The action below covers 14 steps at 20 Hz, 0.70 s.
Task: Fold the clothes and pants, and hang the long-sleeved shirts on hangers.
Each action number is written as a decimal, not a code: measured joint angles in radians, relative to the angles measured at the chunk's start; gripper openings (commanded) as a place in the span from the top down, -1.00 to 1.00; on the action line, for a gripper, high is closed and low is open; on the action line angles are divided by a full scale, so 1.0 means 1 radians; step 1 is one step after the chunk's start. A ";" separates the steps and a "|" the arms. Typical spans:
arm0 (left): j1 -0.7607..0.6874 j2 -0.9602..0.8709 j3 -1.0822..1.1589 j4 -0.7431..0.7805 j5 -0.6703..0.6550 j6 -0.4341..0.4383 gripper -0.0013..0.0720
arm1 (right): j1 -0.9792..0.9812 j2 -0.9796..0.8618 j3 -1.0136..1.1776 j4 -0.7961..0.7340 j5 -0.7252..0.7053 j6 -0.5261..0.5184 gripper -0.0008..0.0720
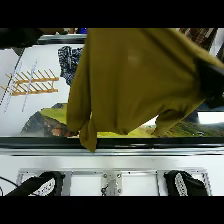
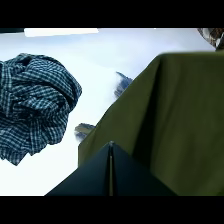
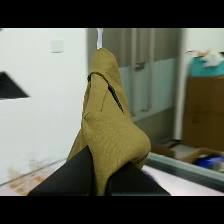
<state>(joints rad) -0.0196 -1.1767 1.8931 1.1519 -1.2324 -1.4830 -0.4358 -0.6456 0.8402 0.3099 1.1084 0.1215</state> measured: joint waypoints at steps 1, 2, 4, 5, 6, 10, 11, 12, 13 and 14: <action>0.010 0.031 -0.029 0.000 0.011 0.000 0.92 | -0.029 0.003 0.020 -0.029 -0.055 -0.015 0.94; 0.015 0.060 -0.060 0.000 0.019 0.000 0.92 | -0.060 0.007 0.039 -0.063 -0.113 -0.027 0.95; 0.014 0.114 -0.129 0.000 0.048 0.000 0.92 | -0.128 0.019 0.068 -0.119 -0.244 -0.046 0.95; 0.008 0.137 -0.165 0.000 0.064 0.001 0.92 | -0.164 0.029 0.079 -0.137 -0.325 -0.055 0.95; -0.003 0.161 -0.204 0.000 0.080 0.001 0.92 | -0.197 0.038 0.087 -0.148 -0.408 -0.071 0.95; -0.057 0.231 -0.340 0.000 0.161 0.003 0.92 | -0.291 0.073 0.109 -0.177 -0.722 -0.168 0.94; -0.070 0.243 -0.365 0.000 0.180 0.003 0.92 | -0.303 0.078 0.117 -0.180 -0.793 -0.194 0.95; -0.082 0.251 -0.383 0.000 0.194 0.003 0.92 | -0.312 0.080 0.129 -0.184 -0.870 -0.222 0.95; -0.092 0.256 -0.398 0.001 0.205 0.003 0.92 | -0.318 0.081 0.142 -0.185 -0.936 -0.248 0.95; -0.100 0.259 -0.408 0.002 0.215 0.003 0.92 | -0.323 0.079 0.160 -0.187 -1.001 -0.272 0.95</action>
<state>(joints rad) -0.1196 -0.9180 1.4853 1.1542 -1.0176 -1.4799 -0.7586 -0.5671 1.0004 0.1226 0.1074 -0.1501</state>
